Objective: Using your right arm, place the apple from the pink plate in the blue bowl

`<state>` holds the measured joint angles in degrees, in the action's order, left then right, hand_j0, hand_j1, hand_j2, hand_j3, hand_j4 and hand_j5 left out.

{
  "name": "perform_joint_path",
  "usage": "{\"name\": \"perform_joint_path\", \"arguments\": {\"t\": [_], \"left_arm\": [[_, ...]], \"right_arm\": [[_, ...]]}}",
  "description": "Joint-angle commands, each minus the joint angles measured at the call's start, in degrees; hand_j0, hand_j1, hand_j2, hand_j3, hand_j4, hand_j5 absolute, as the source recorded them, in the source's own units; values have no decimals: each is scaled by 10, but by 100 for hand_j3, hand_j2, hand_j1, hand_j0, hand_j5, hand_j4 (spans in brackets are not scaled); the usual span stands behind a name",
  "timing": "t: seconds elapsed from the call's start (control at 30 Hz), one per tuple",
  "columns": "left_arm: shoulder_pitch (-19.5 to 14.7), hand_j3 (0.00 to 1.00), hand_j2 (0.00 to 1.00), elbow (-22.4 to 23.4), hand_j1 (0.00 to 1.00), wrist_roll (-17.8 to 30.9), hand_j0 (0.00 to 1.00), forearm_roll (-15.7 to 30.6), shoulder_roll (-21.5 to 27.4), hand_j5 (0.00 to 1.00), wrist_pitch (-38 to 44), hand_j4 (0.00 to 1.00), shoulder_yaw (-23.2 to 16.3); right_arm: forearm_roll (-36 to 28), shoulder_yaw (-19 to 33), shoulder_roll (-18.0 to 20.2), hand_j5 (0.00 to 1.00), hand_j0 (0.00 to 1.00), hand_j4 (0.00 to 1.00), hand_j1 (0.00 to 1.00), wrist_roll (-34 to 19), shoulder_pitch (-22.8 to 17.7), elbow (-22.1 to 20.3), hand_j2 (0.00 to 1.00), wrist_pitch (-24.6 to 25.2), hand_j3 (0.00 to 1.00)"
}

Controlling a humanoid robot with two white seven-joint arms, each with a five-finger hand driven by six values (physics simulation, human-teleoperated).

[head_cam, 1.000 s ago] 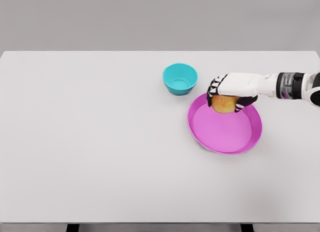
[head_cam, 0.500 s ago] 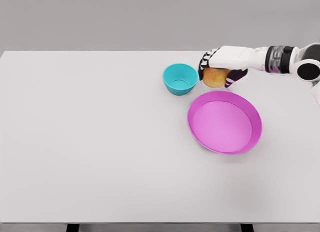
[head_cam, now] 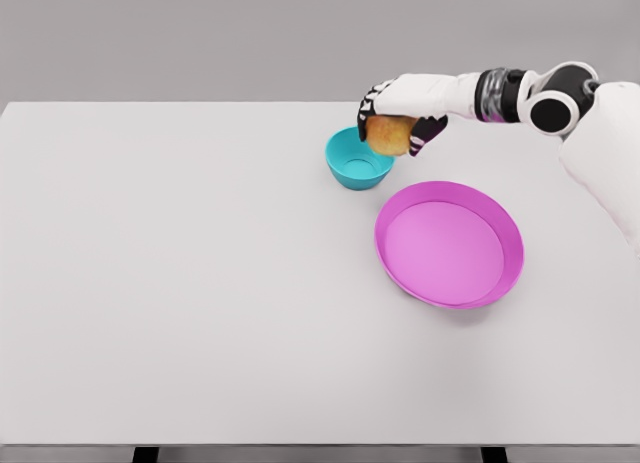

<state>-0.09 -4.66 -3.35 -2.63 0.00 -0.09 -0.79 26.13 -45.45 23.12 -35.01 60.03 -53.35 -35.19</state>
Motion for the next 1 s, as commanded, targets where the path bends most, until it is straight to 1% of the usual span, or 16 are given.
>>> {"name": "perform_joint_path", "arguments": {"t": [0.0, 0.1, 0.23, 0.3, 0.4, 0.5, 0.53, 0.57, 0.77, 0.83, 0.87, 0.9, 0.93, 0.97], "left_arm": [[0, 100, 100, 0, 100, 0, 100, 0, 0, 100, 0, 100, 0], [0, 100, 100, 0, 100, 0, 100, 0, 0, 100, 0, 100, 0], [0, 100, 100, 0, 100, 0, 100, 0, 0, 100, 0, 100, 0], [0, 100, 100, 0, 100, 0, 100, 0, 0, 100, 0, 100, 0], [0, 100, 100, 0, 100, 0, 100, 0, 0, 100, 0, 100, 0], [0, 100, 100, 0, 100, 0, 100, 0, 0, 100, 0, 100, 0], [0, 100, 100, 0, 100, 0, 100, 0, 0, 100, 0, 100, 0], [0, 100, 100, 0, 100, 0, 100, 0, 0, 100, 0, 100, 0], [0, 100, 100, 0, 100, 0, 100, 0, 0, 100, 0, 100, 0], [0, 100, 100, 0, 100, 0, 100, 0, 0, 100, 0, 100, 0], [0, 100, 100, 0, 100, 0, 100, 0, 0, 100, 0, 100, 0], [0, 100, 100, 0, 100, 0, 100, 0, 0, 100, 0, 100, 0], [0, 100, 100, 0, 100, 0, 100, 0, 0, 100, 0, 100, 0], [0, 100, 100, 0, 100, 0, 100, 0, 0, 100, 0, 100, 0]], "right_arm": [[3, 0, -19, 48, 48, 48, 48, 0, 0, 11, 48, 2, 48], [16, -1, -37, 48, 48, 48, 48, 0, 4, 33, 48, 2, 48], [20, -1, -45, 49, 49, 49, 49, 0, 4, 37, 49, 2, 49], [28, -1, -55, 50, 50, 50, 50, 0, 4, 47, 50, 2, 50], [32, -1, -56, 50, 50, 50, 50, 0, 5, 48, 50, 2, 50], [33, -1, -57, 52, 52, 52, 52, 0, 7, 60, 52, 2, 52], [32, -1, -62, 68, 68, 68, 68, 0, 8, 62, 68, 2, 68], [32, -1, -64, 100, 100, 100, 100, 0, 9, 66, 100, 2, 100], [32, -1, -68, 100, 100, 100, 100, 0, 10, 66, 100, 2, 100], [31, 2, -63, 100, 100, 100, 100, 0, 13, 60, 100, 2, 100], [30, 4, -61, 100, 100, 100, 100, 0, 21, 55, 100, 2, 100], [28, 5, -52, 100, 100, 100, 100, 0, 25, 46, 100, 2, 100], [23, 8, -24, 100, 100, 100, 100, 0, 27, 26, 100, 2, 100], [22, 37, 2, 100, 100, 100, 100, 0, 25, 0, 100, 2, 100]]}}
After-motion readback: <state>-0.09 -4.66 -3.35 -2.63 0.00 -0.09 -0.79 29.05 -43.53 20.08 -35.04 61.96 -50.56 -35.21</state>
